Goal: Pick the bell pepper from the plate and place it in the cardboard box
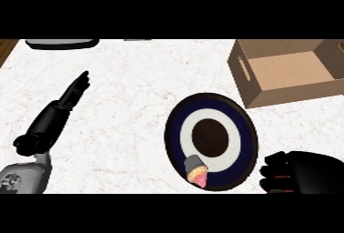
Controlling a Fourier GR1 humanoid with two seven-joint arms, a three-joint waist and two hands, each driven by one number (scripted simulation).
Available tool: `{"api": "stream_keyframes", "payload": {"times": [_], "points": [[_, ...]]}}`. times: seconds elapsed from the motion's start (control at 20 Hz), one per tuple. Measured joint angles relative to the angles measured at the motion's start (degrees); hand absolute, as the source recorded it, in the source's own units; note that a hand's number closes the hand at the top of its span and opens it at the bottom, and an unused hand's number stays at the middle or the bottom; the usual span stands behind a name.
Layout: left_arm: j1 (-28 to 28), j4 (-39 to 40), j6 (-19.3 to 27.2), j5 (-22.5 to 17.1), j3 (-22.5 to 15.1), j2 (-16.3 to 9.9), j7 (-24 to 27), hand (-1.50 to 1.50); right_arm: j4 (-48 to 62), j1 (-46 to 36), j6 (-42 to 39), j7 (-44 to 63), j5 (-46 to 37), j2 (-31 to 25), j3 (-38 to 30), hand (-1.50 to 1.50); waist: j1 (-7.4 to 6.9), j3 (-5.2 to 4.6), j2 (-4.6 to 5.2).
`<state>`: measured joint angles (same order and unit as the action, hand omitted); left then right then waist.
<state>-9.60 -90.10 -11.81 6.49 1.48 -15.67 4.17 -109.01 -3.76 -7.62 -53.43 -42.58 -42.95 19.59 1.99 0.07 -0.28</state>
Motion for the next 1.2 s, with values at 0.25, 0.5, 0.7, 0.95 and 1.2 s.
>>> {"api": "stream_keyframes", "payload": {"times": [0.25, 0.5, 0.7, 0.95, 1.2], "points": [[0.20, 0.09, 0.33, 0.75, -0.59, 0.74, 0.26, 0.00, -1.89, 2.91, -2.55, 0.97, 15.70, -4.19, -12.89, 1.50, -0.37, -0.07, 0.04], [-0.11, -0.10, -0.27, 0.78, -0.77, 0.66, 0.54, 0.00, 2.04, -0.85, -9.79, 10.04, 29.66, -4.94, -21.90, 1.50, -1.43, -0.14, 0.21], [-2.18, 0.34, -0.87, 0.44, -0.91, 0.93, -0.48, 0.00, 9.78, -9.29, -13.16, 18.60, 35.09, -4.99, -25.11, 1.50, -2.61, -0.13, 0.46], [-3.39, 1.24, -1.14, 0.98, -1.41, 1.55, -0.28, 0.00, 22.80, -21.32, -15.40, 23.97, 35.41, -4.31, -24.98, 1.50, -3.41, -0.11, 0.63], [-4.77, 1.04, -1.60, 0.95, -1.60, 1.84, -1.21, 0.00, 37.48, -31.71, -13.93, 20.07, 27.29, -5.12, -22.33, 1.50, -4.36, -0.07, 0.89]]}}
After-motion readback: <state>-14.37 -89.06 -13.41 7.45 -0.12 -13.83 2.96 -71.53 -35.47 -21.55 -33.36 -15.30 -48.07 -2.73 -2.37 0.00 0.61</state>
